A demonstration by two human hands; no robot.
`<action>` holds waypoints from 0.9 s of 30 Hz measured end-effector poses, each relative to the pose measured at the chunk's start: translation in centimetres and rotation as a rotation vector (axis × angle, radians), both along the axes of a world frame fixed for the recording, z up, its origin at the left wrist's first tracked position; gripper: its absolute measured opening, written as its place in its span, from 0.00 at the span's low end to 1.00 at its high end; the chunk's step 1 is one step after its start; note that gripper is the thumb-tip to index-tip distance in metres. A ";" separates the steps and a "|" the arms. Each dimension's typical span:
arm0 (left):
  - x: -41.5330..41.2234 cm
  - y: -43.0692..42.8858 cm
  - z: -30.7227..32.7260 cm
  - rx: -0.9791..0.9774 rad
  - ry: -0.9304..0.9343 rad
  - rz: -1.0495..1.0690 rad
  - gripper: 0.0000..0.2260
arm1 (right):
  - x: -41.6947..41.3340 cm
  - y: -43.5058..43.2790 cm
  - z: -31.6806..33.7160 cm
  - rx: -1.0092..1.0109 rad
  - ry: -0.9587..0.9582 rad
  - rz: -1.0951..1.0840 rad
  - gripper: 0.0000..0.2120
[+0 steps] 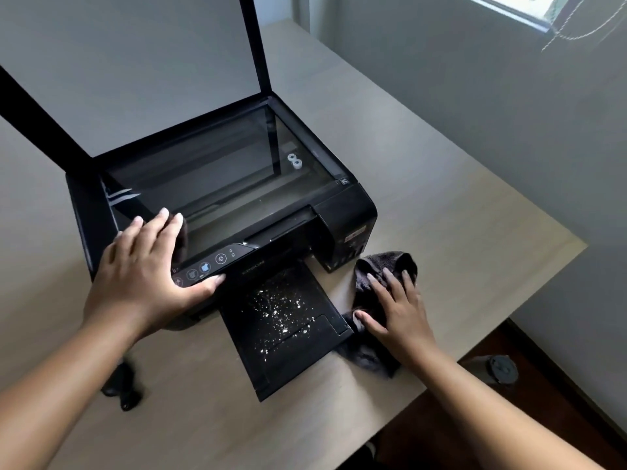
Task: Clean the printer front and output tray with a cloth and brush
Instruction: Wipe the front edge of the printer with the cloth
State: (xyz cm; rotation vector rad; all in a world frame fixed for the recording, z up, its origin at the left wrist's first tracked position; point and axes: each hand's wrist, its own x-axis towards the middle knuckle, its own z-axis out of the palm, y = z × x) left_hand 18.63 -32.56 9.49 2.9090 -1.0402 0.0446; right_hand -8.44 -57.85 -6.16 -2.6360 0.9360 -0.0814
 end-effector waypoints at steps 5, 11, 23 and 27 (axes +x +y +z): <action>0.0 0.0 -0.1 -0.009 -0.022 -0.012 0.51 | 1.4 0.8 0.7 -0.098 -0.381 0.153 0.15; 0.4 0.2 -0.6 -0.004 -0.056 -0.020 0.52 | 5.5 1.3 6.7 -0.554 -0.454 0.676 0.15; 0.6 0.2 -0.9 -0.019 -0.071 -0.033 0.53 | 6.1 -1.4 3.5 -0.911 -0.062 0.848 0.17; 0.5 0.2 -1.0 -0.014 -0.067 -0.033 0.53 | 6.3 0.6 2.1 -0.957 0.015 0.723 0.21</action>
